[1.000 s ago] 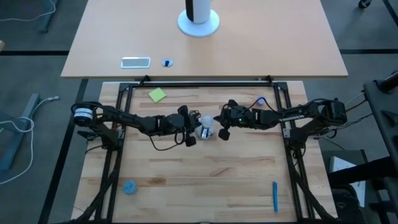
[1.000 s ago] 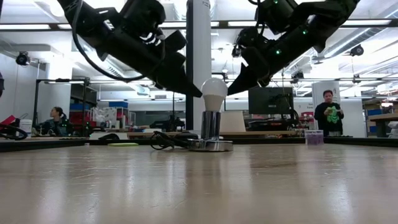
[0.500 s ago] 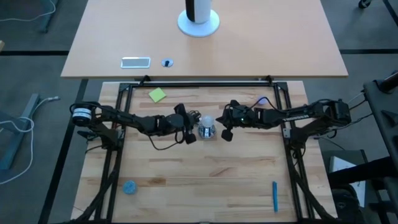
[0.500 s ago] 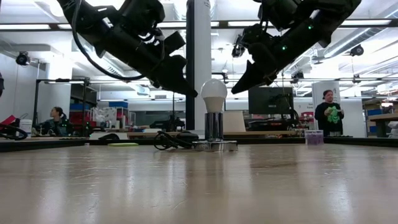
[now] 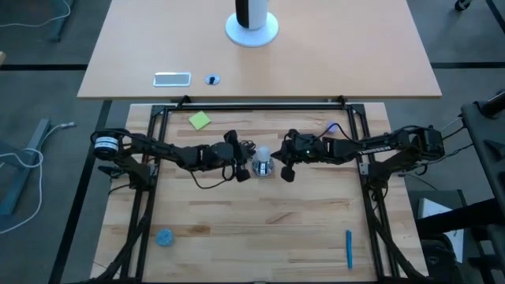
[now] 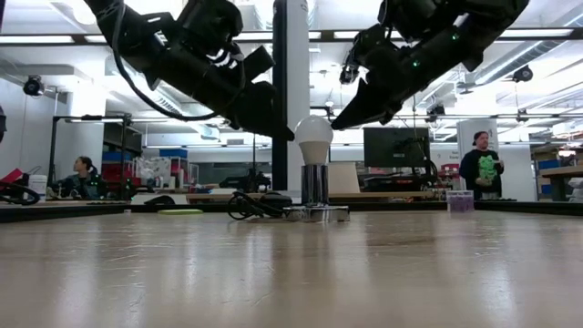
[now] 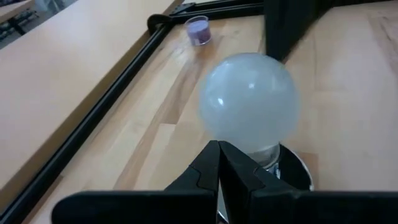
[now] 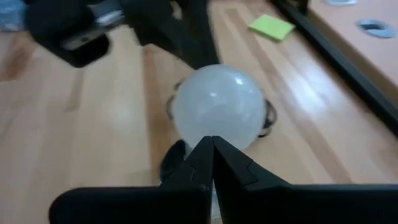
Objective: Screw lightbulb
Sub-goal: Remove the white lightbulb from the silver lamp
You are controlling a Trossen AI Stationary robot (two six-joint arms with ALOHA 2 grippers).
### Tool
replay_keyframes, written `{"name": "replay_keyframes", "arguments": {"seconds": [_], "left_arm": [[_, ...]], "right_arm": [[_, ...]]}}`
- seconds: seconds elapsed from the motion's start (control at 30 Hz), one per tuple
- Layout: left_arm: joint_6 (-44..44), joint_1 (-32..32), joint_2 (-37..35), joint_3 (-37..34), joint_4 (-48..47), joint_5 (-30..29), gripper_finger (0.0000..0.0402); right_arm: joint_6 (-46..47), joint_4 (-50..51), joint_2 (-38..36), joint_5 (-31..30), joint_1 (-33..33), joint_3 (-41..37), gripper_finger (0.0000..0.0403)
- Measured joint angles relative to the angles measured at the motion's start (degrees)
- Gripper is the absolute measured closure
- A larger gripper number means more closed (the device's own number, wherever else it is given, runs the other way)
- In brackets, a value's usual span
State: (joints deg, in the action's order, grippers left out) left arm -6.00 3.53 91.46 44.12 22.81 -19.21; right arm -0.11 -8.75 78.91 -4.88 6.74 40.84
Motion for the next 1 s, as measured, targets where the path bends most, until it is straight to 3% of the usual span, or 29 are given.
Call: {"name": "replay_keyframes", "arguments": {"seconds": [0.17, 0.5, 0.63, 0.8, 1.0], "left_arm": [[0.0, -0.4, -0.2, 0.0, -0.7, 0.7, 0.0401], [1.4, -1.3, -1.1, 0.0, -5.3, 0.3, 0.0401], [1.7, -1.3, -1.1, 0.0, -5.0, -4.1, 0.0402], [0.4, -0.7, -1.1, 0.0, -3.3, -6.8, 0.0401], [-2.5, -0.5, -1.1, 0.0, -0.1, -1.1, 0.0401]], "right_arm": [[0.0, 0.0, 0.0, -4.3, 0.1, 0.0, 0.0403], [-0.1, 2.9, -0.5, -4.1, 0.2, 0.0, 0.0403], [-0.2, 2.3, -0.5, 0.4, 0.1, 0.0, 0.0403], [-0.2, 0.0, 0.0, 0.2, 0.3, 0.0, 0.0403], [-0.6, -0.5, 0.0, -1.8, 0.4, 0.0, 0.0403]]}}
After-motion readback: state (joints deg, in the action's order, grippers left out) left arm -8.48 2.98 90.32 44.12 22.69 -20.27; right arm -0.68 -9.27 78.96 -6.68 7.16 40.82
